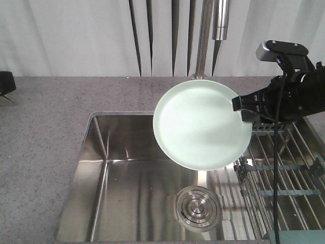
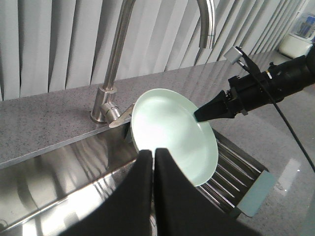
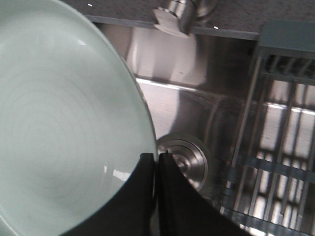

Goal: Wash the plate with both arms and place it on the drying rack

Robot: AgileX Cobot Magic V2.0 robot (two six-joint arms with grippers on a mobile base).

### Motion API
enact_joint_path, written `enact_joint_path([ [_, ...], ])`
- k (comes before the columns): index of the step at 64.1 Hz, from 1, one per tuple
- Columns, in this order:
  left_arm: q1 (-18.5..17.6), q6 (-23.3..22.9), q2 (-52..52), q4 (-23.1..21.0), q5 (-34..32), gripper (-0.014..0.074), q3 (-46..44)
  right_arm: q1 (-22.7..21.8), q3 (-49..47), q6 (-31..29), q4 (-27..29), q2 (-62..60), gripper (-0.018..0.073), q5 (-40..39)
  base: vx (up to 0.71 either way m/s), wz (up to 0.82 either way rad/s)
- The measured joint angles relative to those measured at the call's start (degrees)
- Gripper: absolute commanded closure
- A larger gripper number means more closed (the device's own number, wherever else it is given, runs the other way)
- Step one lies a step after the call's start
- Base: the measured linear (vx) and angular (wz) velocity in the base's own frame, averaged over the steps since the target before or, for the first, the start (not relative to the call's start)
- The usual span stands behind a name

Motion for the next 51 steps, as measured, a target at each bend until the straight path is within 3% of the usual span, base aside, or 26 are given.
enact_joint_path([
  [10,0.0,0.0,0.0,0.0,0.0,0.0603,0.0,0.0,-0.46,5.56,-10.88,-2.21,0.0566,6.23,0.0,0.0],
  [21,0.0,0.0,0.0,0.0,0.0,0.0603,0.0,0.0,-0.46,5.57,-12.75,-6.2,0.0566,17.08,0.0,0.0],
  [28,0.0,0.0,0.0,0.0,0.0,0.0603,0.0,0.0,-0.46,3.41,-7.88,-7.55,0.0566,21.82,0.0,0.0],
  [37,0.0,0.0,0.0,0.0,0.0,0.0603,0.0,0.0,-0.58,-2.08,4.42,-7.37,0.0566,22.96,0.0,0.0],
  [45,0.0,0.0,0.0,0.0,0.0,0.0603,0.0,0.0,-0.66,-4.8,13.12,-6.08,0.0566,18.92,0.0,0.0],
  [51,0.0,0.0,0.0,0.0,0.0,0.0603,0.0,0.0,-0.66,-5.06,14.65,-4.33,0.0566,11.67,0.0,0.0],
])
